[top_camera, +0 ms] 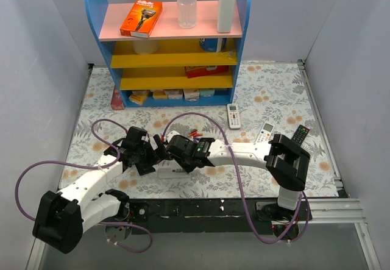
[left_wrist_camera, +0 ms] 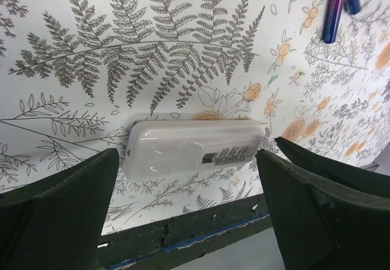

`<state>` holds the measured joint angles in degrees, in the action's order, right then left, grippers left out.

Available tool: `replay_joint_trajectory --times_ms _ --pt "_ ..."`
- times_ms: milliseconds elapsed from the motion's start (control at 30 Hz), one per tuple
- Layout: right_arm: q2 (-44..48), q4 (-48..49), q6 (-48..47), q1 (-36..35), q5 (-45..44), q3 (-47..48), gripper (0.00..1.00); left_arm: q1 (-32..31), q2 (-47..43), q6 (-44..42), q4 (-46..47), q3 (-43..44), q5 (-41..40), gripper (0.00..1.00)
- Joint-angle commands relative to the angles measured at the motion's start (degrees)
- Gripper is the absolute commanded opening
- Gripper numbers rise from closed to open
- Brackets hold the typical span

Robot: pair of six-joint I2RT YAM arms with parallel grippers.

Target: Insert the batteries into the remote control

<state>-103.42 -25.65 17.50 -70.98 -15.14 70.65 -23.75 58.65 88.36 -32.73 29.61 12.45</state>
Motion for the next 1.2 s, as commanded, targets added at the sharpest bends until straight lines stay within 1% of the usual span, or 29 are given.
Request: replay_joint_trajectory --times_ms 0,67,100,133,167,200,233,267,300,367,400,467,500,567,600,667,700,800,900,1067,1167 --pt "7.1 -1.1 -0.9 3.4 -1.3 3.4 0.35 0.0 -4.3 2.6 -0.4 1.6 -5.5 0.98" --pt "9.3 -0.5 -0.3 5.8 -1.0 2.3 0.40 0.1 -6.6 3.9 -0.6 2.2 -8.8 0.98" --pt "11.8 -0.6 0.3 9.1 -0.8 1.8 0.42 0.1 -7.3 4.3 -0.5 3.0 -10.3 0.98" --pt "13.3 -0.5 0.7 10.8 -0.4 0.0 0.44 0.2 -8.1 4.9 -0.7 3.5 -11.6 0.98" --pt "15.0 -0.2 1.2 12.5 -0.2 -0.9 0.45 0.2 -9.1 5.1 -0.8 4.1 -14.9 0.98" --pt "18.4 0.6 1.4 16.0 -0.2 -2.0 0.48 0.1 -10.6 5.1 -0.9 5.4 -16.4 0.98" --pt "20.3 1.2 1.5 17.5 -0.6 -4.4 0.48 0.1 -11.5 5.1 -1.4 6.5 -18.0 0.98" --pt "22.2 1.6 1.4 19.1 -0.9 -5.3 0.52 0.2 -12.3 4.6 -2.0 7.6 -22.1 0.98" --pt "25.8 1.8 1.4 22.6 -1.4 -6.2 0.59 0.2 -14.1 4.2 -3.6 8.8 -24.1 0.98" --pt "29.3 2.0 1.1 26.1 -1.7 -8.2 0.64 0.2 -15.7 1.9 -5.5 13.1 -30.3 0.98" --pt "32.7 1.9 0.5 29.5 -1.8 -8.7 0.69 0.2 -16.6 0.9 -5.8 14.8 -32.2 0.98" --pt "35.8 1.7 -1.1 32.3 -3.1 -9.7 0.71 0.2 -19.2 -2.2 -5.0 18.3 -34.8 0.98" --pt "38.8 1.6 -1.6 34.2 -5.5 -10.0 0.75 0.2 -20.0 -4.9 -4.7 19.2 -36.5 0.98" --pt "43.4 1.3 -2.6 35.8 -8.2 -10.9 0.80 0.3 -22.3 -6.3 -4.0 21.7 -38.4 0.98" --pt "45.0 1.4 -2.9 37.1 -11.3 -11.1 0.84 0.2 -22.9 -8.2 -3.7 22.4 -39.2 0.98" --pt "48.3 1.6 -2.6 38.0 -15.3 -11.9 0.91 0.2 -24.9 -9.1 -3.4 24.6 -41.0 0.98" --pt "51.9 2.4 -2.6 38.5 -18.7 -13.2 0.95 0.2 -25.6 -9.3 -3.2 25.5 -41.9 0.98" --pt "58.5 5.9 -4.2 38.5 -23.4 -15.7 0.97 0.2 -27.8 -12.2 -1.5 28.0 -43.7 0.98" --pt "62.8 7.4 -5.5 38.6 -25.6 -16.9 0.96 0.2 -30.3 -14.3 0.4 29.2 -46.3 0.98" --pt "67.5 10.0 -6.9 38.6 -26.8 -19.3 0.97 0.2 -34.7 -20.5 6.5 28.7 -45.1 0.98" --pt "68.4 10.6 -7.7 38.6 -26.6 -19.4 0.96 0.2 -35.3 -21.6 7.0 30.0 -45.8 0.98"
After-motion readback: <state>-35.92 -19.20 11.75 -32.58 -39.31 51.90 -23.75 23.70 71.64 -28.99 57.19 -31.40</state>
